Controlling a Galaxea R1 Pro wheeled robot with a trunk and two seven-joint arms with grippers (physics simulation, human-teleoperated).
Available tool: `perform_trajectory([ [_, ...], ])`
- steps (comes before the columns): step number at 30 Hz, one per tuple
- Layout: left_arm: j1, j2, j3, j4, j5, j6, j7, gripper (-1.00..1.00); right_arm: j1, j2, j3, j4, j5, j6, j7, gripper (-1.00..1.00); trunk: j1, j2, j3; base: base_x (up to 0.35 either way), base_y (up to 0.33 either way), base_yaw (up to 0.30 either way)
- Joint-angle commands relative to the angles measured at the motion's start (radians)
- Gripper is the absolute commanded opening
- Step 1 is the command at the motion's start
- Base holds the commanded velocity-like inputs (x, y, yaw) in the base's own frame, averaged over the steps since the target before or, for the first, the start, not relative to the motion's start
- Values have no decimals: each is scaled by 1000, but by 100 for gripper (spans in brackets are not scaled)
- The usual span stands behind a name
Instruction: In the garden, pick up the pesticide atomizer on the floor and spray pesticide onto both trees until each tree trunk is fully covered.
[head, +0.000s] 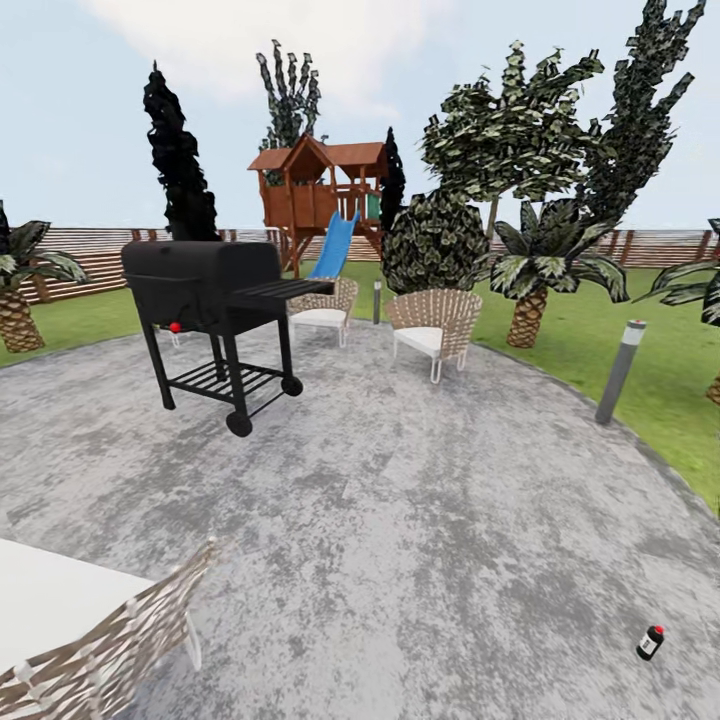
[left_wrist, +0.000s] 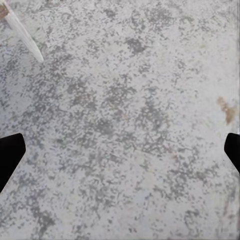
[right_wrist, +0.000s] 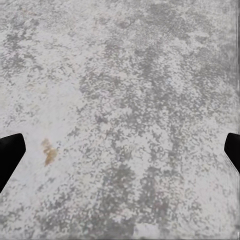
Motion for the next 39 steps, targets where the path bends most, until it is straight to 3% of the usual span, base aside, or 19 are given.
perform_trajectory([
  [1,-1,0,-1,1,-1,-4,1,100,-1,0,0,1,0,-3,0,100,0,0,-1,0,-273,-21],
  [8,-1,1,1,1,-1,-4,1,100,-1,0,1,1,0,-3,0,100,0,0,-1,0,-264,-24],
  [19,-1,1,2,1,0,-4,1,100,-1,0,0,2,1,-3,0,100,0,0,1,0,-181,-246],
  [39,-1,6,4,0,7,-4,2,100,-1,0,0,3,2,-3,0,100,0,0,1,0,-16,-268],
])
